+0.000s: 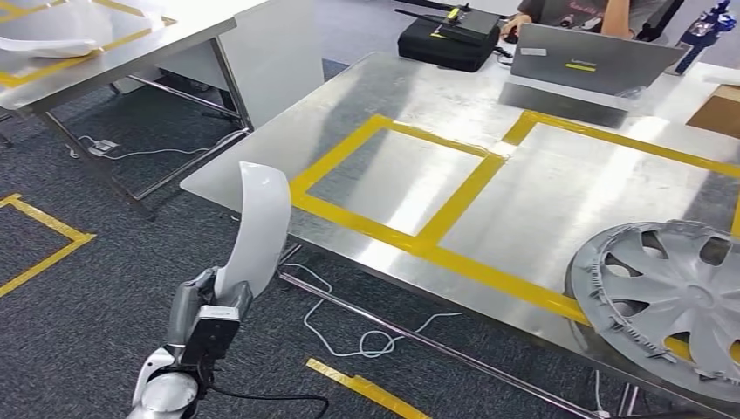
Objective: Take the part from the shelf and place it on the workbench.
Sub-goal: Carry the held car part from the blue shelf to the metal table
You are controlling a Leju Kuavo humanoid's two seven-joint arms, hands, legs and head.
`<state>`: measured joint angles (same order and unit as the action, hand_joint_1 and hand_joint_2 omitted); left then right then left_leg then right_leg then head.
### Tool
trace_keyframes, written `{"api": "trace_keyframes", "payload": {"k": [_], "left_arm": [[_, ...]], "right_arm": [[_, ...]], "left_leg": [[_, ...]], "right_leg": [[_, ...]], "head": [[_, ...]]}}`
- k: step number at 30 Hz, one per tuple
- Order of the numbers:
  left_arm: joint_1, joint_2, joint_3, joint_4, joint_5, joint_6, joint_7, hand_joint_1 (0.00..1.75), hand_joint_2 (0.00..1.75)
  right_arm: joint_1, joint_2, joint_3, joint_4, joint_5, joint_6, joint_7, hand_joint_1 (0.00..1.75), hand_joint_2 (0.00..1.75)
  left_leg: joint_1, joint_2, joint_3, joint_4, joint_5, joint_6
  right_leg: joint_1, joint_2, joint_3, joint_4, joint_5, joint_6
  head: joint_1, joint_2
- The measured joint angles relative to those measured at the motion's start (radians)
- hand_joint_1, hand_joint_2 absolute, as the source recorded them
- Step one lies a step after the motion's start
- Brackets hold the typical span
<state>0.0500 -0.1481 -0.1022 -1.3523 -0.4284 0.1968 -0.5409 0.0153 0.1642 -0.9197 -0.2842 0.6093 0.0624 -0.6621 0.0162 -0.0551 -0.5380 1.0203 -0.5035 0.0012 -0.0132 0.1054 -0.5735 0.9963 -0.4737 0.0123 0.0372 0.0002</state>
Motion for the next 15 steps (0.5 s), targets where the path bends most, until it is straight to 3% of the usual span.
{"api": "trace_keyframes", "payload": {"k": [2,3,4,6,8,9,10,12,13,15], "left_arm": [[-0.002,0.000,0.000,0.002,0.000,0.001,0.001,1.75,1.75],[-0.003,-0.001,0.000,0.002,0.000,0.001,0.001,1.75,1.75],[-0.004,-0.002,0.000,0.002,0.000,0.001,0.002,1.75,1.75],[-0.007,-0.005,0.001,0.003,0.000,0.002,0.002,1.75,1.75],[-0.006,-0.006,0.002,0.004,0.000,0.001,0.002,1.75,1.75],[-0.005,-0.005,0.002,0.006,0.000,0.001,0.002,1.75,1.75],[-0.004,-0.005,0.002,0.007,0.000,0.001,0.002,1.75,1.75],[-0.005,-0.005,0.002,0.009,0.000,0.001,0.002,1.75,1.75],[-0.006,-0.005,0.002,0.010,0.000,0.001,0.002,1.75,1.75],[-0.009,-0.005,0.003,0.011,0.000,0.001,0.001,1.75,1.75]], "right_arm": [[0.000,0.000,-0.002,0.000,0.003,0.000,0.001,0.00,1.75],[0.002,0.000,-0.002,0.000,0.005,0.000,0.002,0.00,1.75],[0.005,0.000,-0.003,0.000,0.005,0.000,0.001,0.00,1.75],[0.005,-0.002,-0.006,0.000,0.006,0.000,0.002,0.00,1.75],[0.001,-0.002,-0.008,0.000,0.007,0.000,0.002,0.00,1.75],[-0.001,-0.002,-0.009,0.000,0.009,0.000,0.002,0.00,1.75],[0.000,-0.002,-0.010,0.000,0.010,0.000,0.003,0.00,1.75],[0.002,-0.002,-0.013,0.000,0.014,0.000,0.003,0.00,1.75],[0.003,-0.002,-0.015,0.000,0.016,0.000,0.003,0.00,1.75],[-0.002,-0.002,-0.018,0.000,0.022,0.000,0.003,0.00,1.75]], "left_leg": [[-0.003,-0.008,0.002,-0.015,-0.004,0.002],[-0.002,0.000,0.001,-0.016,-0.003,0.007],[-0.002,0.010,0.002,-0.019,-0.001,0.012],[0.002,0.033,0.006,-0.025,0.003,0.023],[-0.001,0.059,0.007,-0.025,0.001,0.029],[-0.003,0.073,0.007,-0.025,-0.001,0.031],[-0.004,0.086,0.008,-0.025,-0.003,0.032],[-0.006,0.107,0.014,-0.025,-0.008,0.032],[-0.008,0.117,0.018,-0.025,-0.011,0.030],[-0.013,0.135,0.026,-0.024,-0.019,0.022]], "right_leg": [[-0.003,0.016,-0.011,0.002,0.004,0.014],[-0.005,0.024,-0.016,0.001,0.006,0.020],[-0.005,0.018,-0.021,0.003,0.004,0.026],[-0.001,-0.028,-0.051,0.054,-0.024,0.035],[0.001,-0.084,-0.120,0.187,-0.083,0.040],[0.001,-0.096,-0.154,0.252,-0.104,0.042],[0.001,-0.101,-0.174,0.287,-0.108,0.042],[0.002,-0.108,-0.153,0.244,-0.065,0.038],[0.004,-0.122,-0.115,0.174,-0.029,0.032],[0.016,-0.168,-0.046,0.052,0.006,0.018]], "head": [[-0.001,0.000],[-0.001,0.000],[0.000,0.000],[0.010,0.000],[0.020,0.000],[0.020,0.000],[0.020,0.000],[0.021,0.000],[0.021,0.000],[0.020,0.000]]}}
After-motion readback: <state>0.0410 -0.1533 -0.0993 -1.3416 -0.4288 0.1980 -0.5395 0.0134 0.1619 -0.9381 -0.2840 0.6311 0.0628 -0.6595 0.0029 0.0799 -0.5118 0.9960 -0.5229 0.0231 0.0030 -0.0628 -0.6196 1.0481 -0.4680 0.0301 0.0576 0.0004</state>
